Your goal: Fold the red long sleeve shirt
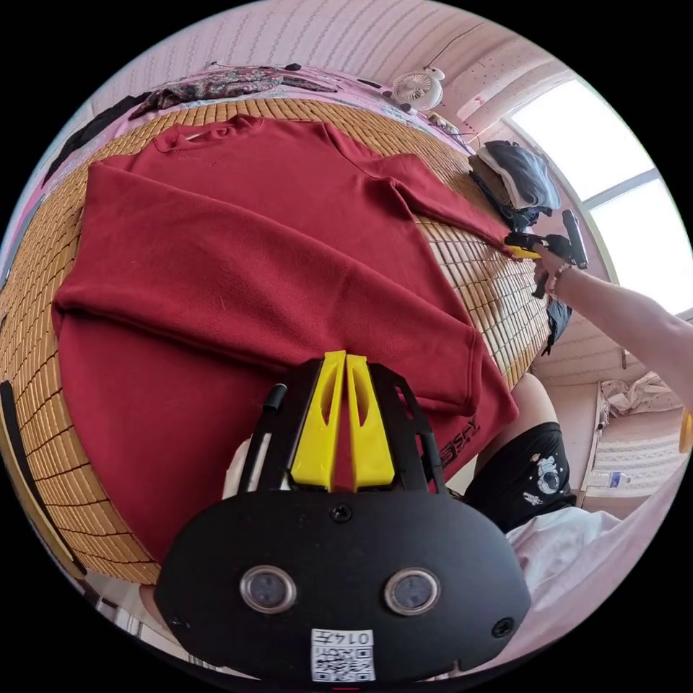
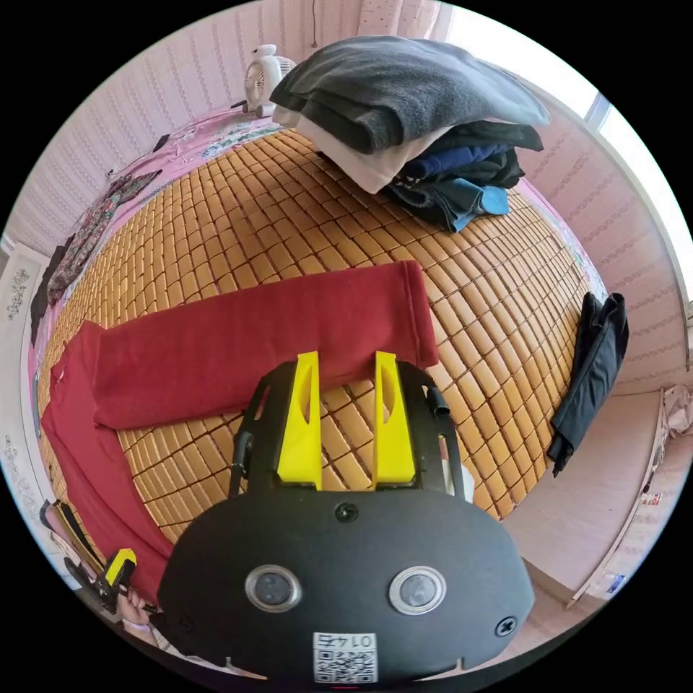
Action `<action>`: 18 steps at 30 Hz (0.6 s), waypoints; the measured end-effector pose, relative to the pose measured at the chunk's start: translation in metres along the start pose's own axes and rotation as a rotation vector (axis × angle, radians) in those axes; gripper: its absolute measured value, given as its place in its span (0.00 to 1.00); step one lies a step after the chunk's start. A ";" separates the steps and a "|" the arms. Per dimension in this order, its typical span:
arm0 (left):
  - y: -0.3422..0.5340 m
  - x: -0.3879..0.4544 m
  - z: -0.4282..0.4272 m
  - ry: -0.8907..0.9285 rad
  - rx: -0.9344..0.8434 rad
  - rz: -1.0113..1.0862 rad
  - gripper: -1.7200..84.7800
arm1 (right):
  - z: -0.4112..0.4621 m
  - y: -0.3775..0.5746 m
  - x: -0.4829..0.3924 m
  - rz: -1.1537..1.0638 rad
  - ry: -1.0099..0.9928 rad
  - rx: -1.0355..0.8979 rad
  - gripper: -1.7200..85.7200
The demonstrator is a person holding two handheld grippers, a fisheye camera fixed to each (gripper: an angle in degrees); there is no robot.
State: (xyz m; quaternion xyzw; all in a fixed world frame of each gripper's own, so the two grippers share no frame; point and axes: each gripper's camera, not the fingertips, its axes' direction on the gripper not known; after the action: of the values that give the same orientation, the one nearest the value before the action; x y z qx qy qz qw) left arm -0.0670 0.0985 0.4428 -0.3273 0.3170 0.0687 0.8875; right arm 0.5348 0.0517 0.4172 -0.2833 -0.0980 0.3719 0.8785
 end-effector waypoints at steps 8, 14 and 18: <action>0.007 -0.018 0.005 0.067 -0.090 0.068 0.01 | -0.058 0.051 0.005 -0.057 -0.272 0.175 0.06; 0.039 -0.027 -0.005 0.102 0.002 0.009 0.01 | -0.233 0.120 -0.062 -0.423 -0.827 0.505 0.06; 0.092 -0.030 -0.039 0.206 0.072 -0.017 0.01 | -0.295 0.235 -0.149 -0.864 -1.184 0.481 0.09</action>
State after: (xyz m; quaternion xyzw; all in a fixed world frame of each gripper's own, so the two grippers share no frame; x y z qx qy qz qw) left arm -0.1415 0.1482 0.3885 -0.3034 0.4060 0.0158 0.8619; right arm 0.4019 -0.0470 0.0470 0.2250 -0.5702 0.0965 0.7842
